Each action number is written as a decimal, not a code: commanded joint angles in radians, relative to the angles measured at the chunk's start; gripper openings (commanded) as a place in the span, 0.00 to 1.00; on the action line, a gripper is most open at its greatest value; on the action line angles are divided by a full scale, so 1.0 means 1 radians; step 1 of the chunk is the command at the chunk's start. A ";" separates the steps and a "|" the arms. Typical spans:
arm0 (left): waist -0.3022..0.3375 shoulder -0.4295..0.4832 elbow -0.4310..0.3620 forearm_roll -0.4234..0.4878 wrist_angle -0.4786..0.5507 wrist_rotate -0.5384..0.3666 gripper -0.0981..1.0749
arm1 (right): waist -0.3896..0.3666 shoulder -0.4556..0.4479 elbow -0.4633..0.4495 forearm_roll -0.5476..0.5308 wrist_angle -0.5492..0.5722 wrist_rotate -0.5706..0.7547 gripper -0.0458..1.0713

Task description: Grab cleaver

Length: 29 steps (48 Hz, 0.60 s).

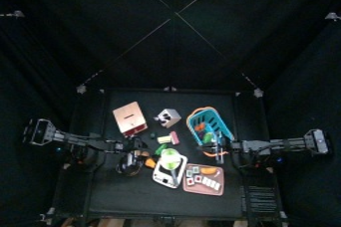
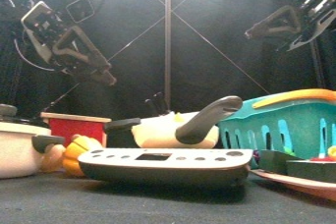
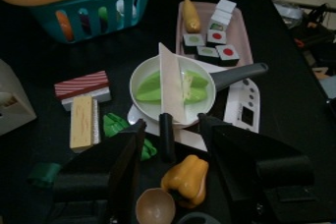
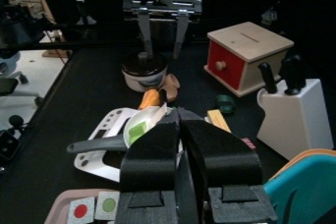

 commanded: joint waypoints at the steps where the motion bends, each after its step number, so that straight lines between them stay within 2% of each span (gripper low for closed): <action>1: 0.000 0.061 -0.046 -0.002 -0.015 0.002 0.80 | -0.006 0.006 -0.025 -0.008 -0.009 0.000 0.05; 20: 0.006 0.255 -0.114 -0.015 -0.009 0.002 0.80 | -0.006 0.017 -0.018 -0.014 -0.009 0.002 0.05; 29: 0.006 0.282 -0.121 -0.017 -0.005 0.002 0.80 | -0.006 0.018 -0.015 -0.014 -0.009 0.002 0.05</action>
